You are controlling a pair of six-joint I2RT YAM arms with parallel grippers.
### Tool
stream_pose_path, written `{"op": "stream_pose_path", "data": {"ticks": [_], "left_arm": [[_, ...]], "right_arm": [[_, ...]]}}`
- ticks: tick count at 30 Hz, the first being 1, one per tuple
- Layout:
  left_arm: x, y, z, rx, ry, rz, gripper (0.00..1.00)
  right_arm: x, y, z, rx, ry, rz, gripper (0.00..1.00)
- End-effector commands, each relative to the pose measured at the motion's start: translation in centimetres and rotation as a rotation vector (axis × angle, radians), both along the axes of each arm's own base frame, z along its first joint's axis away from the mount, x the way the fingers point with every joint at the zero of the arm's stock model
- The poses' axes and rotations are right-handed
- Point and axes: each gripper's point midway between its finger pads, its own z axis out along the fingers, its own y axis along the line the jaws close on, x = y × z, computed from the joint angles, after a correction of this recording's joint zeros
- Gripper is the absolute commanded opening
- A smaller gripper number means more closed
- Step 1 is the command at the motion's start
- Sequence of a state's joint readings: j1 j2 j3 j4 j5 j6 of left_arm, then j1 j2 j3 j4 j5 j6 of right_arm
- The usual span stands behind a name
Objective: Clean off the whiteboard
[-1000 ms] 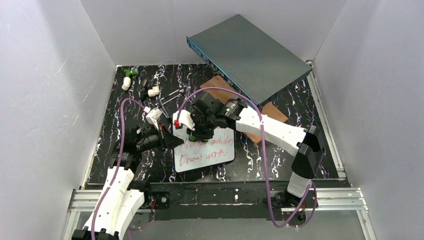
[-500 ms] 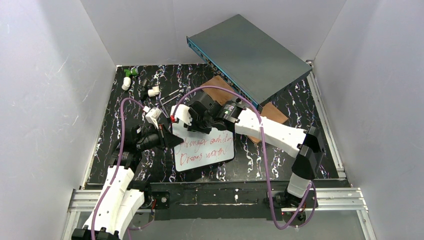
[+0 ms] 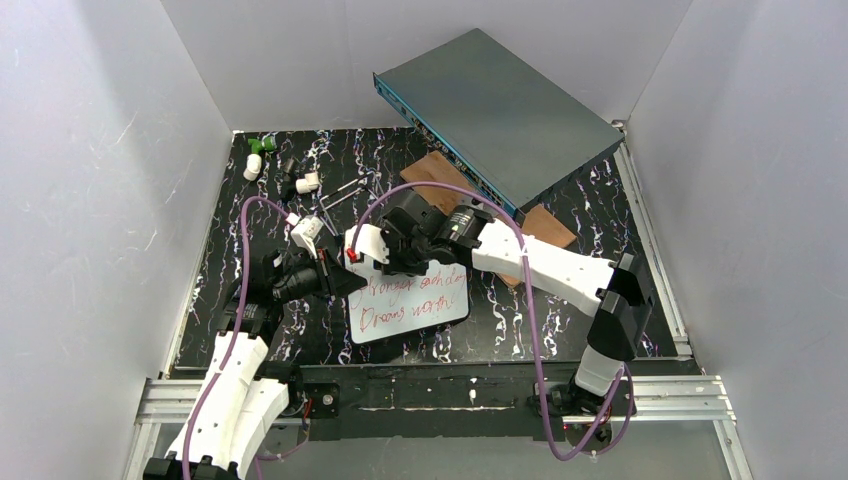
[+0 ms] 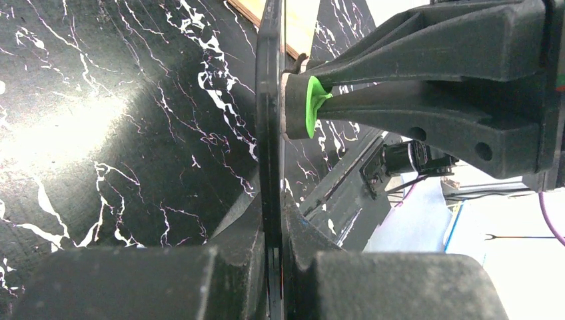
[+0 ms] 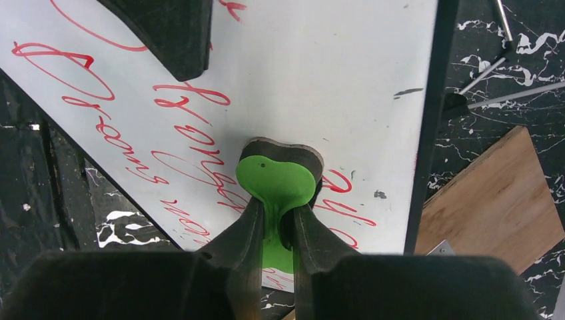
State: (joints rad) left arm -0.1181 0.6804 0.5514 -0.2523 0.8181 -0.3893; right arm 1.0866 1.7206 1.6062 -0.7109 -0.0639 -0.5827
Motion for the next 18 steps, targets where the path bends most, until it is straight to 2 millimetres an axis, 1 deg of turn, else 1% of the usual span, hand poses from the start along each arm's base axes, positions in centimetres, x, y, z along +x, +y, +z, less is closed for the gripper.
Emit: {"op": "stream_pose_path", "data": {"ticks": [1, 3, 6, 9, 11, 14, 15, 18], "left_arm": [[-0.1, 0.1, 0.9, 0.046, -0.099, -0.045, 0.0], [-0.1, 0.0, 0.9, 0.045, -0.099, -0.046, 0.0], [-0.1, 0.0, 0.9, 0.045, -0.098, -0.046, 0.0], [-0.1, 0.0, 0.8, 0.045, -0.095, -0.048, 0.0], [-0.1, 0.0, 0.8, 0.045, -0.095, -0.046, 0.0], [-0.1, 0.1, 0.8, 0.046, -0.097, -0.047, 0.0], [-0.1, 0.0, 0.9, 0.046, -0.097, -0.047, 0.0], [-0.1, 0.1, 0.8, 0.046, -0.096, -0.047, 0.0]], "right_arm": [[-0.8, -0.5, -0.6, -0.029, 0.003, 0.037, 0.01], [0.6, -0.3, -0.1, -0.011, -0.037, -0.03, 0.01], [3.6, -0.2, 1.1, 0.03, -0.114, -0.178, 0.01], [5.3, -0.2, 2.0, 0.061, -0.152, -0.262, 0.01], [5.8, -0.3, 2.1, 0.064, -0.172, -0.288, 0.01], [6.0, -0.5, 1.8, 0.055, -0.18, -0.289, 0.01], [5.8, -0.6, 1.5, 0.047, -0.174, -0.279, 0.01], [4.2, -0.6, 0.5, 0.02, -0.115, -0.201, 0.01]]}}
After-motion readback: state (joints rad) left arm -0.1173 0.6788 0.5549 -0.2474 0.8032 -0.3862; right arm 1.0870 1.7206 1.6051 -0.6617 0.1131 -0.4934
